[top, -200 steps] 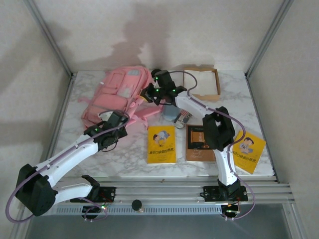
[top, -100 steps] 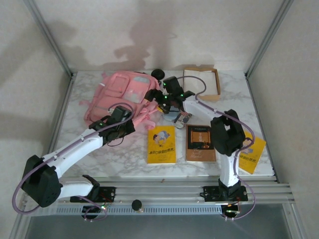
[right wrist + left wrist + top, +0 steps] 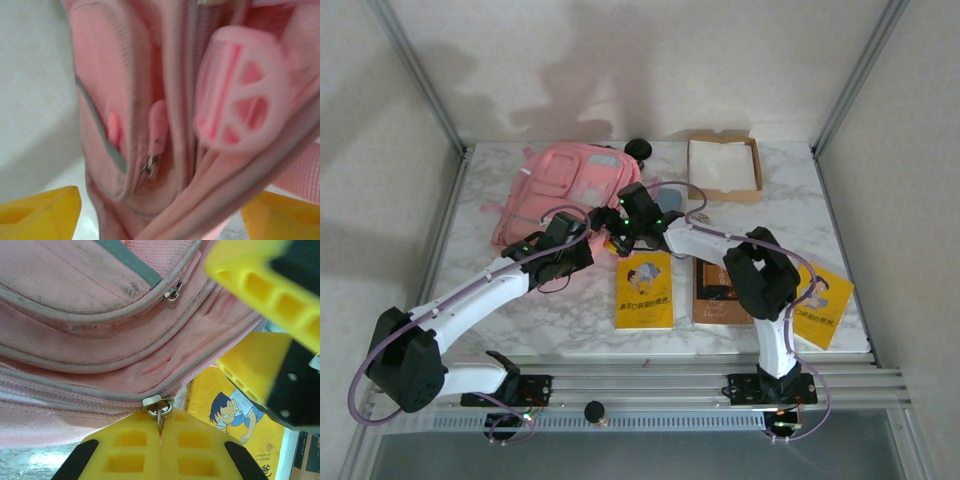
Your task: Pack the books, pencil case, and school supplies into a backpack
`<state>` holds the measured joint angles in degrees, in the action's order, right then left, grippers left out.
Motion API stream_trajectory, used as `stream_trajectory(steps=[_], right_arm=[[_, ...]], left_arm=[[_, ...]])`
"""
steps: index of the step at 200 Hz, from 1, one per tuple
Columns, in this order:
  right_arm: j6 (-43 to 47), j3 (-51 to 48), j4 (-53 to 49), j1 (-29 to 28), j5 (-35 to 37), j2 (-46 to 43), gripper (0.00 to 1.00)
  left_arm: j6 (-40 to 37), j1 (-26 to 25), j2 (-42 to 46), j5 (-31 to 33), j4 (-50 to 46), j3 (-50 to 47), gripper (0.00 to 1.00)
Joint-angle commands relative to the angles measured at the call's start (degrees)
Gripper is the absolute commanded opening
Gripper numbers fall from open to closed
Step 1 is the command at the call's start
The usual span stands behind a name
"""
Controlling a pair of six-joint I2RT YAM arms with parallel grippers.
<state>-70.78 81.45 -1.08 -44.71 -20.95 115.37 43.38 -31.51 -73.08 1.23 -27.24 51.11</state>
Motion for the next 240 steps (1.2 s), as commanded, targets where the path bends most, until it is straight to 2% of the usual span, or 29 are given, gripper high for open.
stream_trajectory(steps=[1, 24, 32, 48, 70, 79, 121, 142, 178, 204, 218, 235, 240], right_arm=[[-1.47, 4.67, -0.18, -0.92, 3.8, 2.94, 0.69], [0.17, 6.75, -1.74, -1.08, 6.84, 4.24, 0.47], [1.65, 7.7, -2.75, -1.0, 8.09, 4.29, 0.36], [4.78, 10.51, -7.0, -0.7, 9.89, 4.93, 0.2], [8.12, 10.94, -8.17, 1.02, 10.29, 4.41, 0.04], [9.24, 10.92, -8.93, 1.67, 10.26, 3.99, 0.0], [17.64, 13.21, -13.71, 4.65, 8.14, 3.77, 0.0], [22.41, 14.94, -16.28, 8.68, 5.81, 4.38, 0.0], [27.54, 23.55, -21.42, 13.34, 3.95, 8.96, 0.0], [29.8, 28.72, -24.85, 13.27, 3.87, 10.39, 0.04], [29.59, 27.55, -24.71, 12.98, 4.76, 9.46, 0.04], [28.87, 24.73, -21.89, 12.97, 2.25, 8.14, 0.04], [28.98, 25.02, -22.29, 12.98, 1.83, 8.28, 0.06]], left_arm=[[-1.6, -0.4, 1.68, 1.75, 1.06, 1.62, 0.0], [-2.51, -0.35, 1.71, 3.0, -0.83, 2.31, 0.0], [-3.06, -0.27, 1.87, 3.82, -2.06, 2.66, 0.0], [-3.44, 0.2, 2.24, 5.59, -4.91, 3.03, 0.0], [-3.56, 0.75, 2.42, 9.17, -10.89, 3.73, 0.0], [-3.72, 1.02, 3.28, 10.3, -12.51, 3.35, 0.0], [-4.53, 5.45, 7.09, 11.1, -17.44, 0.74, 0.0], [-5.56, 7.25, 8.47, 11.69, -19.12, 0.21, 0.0], [-7.51, 9.02, 7.44, 9.14, -16.65, -1.89, 0.0], [-7.83, 9.01, 8.45, 0.16, -10.34, -2.4, 0.0], [-8.39, 8.68, 7.99, -2.45, -7.98, -2.12, 0.0], [-10.12, 6.91, 8.29, -6.38, -2.49, -2.71, 0.0], [-11.6, 6.52, 8.39, -7.11, -0.89, -2.77, 0.05]])
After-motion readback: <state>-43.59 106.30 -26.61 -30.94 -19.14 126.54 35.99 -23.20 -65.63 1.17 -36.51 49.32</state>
